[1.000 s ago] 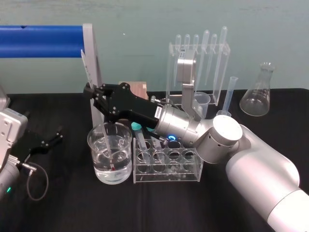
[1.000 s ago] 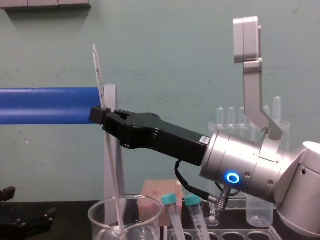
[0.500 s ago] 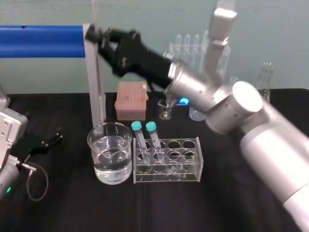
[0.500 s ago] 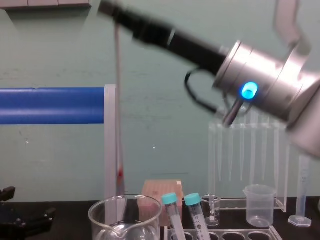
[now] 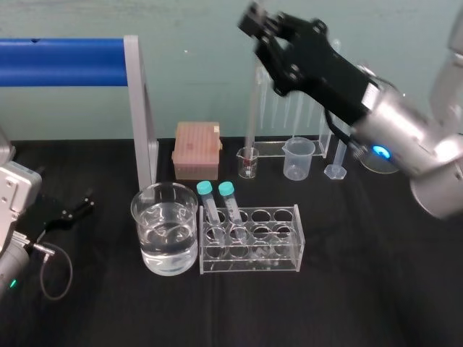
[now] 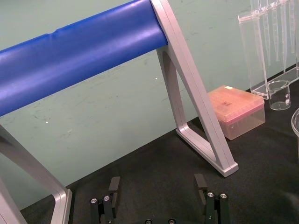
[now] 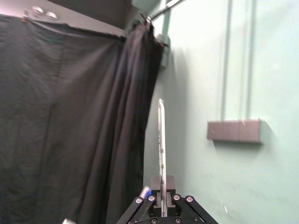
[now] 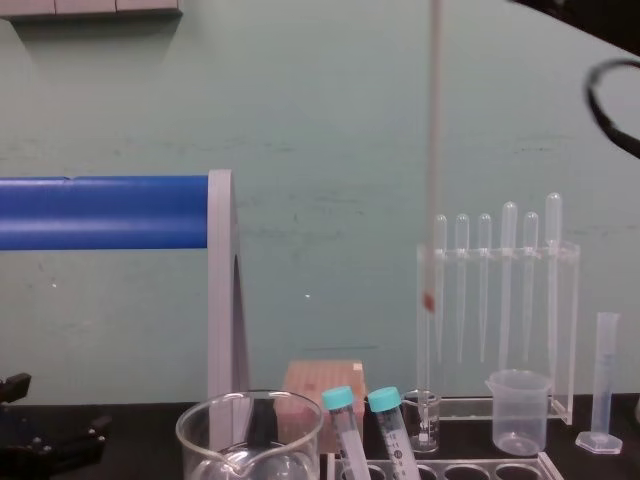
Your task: Hold the thermometer with one hand and immerse one end into the beaker, then reinsert it into the test tube rack.
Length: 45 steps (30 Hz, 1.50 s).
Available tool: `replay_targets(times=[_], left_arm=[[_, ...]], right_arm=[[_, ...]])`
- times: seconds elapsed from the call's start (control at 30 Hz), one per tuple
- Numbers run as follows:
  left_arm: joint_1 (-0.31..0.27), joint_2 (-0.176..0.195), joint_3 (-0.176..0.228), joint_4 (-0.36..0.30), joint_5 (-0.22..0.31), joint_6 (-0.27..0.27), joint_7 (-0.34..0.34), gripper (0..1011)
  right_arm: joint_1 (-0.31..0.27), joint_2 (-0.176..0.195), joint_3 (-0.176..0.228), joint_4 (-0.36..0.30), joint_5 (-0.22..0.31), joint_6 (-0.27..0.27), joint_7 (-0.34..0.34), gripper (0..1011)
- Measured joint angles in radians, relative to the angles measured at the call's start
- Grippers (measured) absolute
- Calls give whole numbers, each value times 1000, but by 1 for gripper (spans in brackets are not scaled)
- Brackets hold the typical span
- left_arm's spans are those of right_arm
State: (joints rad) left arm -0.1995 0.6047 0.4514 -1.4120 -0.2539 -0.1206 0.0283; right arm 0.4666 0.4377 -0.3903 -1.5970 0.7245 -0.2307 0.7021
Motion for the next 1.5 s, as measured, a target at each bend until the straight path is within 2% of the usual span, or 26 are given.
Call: replay_targets(times=[0.07,0.17,0.27,0.47,0.8,1.2,1.5], left_arm=[[0,0,0,0,0,0,0,1008],[0,0,0,0,0,0,0,1008],[0,0,0,0,0,0,0,1008],[0,0,0,0,0,0,0,1008],[0,0,0,0,0,0,0,1008],[0,0,0,0,0,0,0,1008],[0,0,0,0,0,0,0,1008]], right_arm=[[-54,35,19,-40,9,14,-19,56],[-120,65,37,-72,30,21,-28,56],[-172,77,45,-81,52,14,-26,56],[-219,77,51,-54,58,-19,-12,56],[-208,50,46,26,21,-51,4,56],[-171,14,17,114,-22,-61,24,56],[-144,-8,-2,177,-34,-62,46,56]])
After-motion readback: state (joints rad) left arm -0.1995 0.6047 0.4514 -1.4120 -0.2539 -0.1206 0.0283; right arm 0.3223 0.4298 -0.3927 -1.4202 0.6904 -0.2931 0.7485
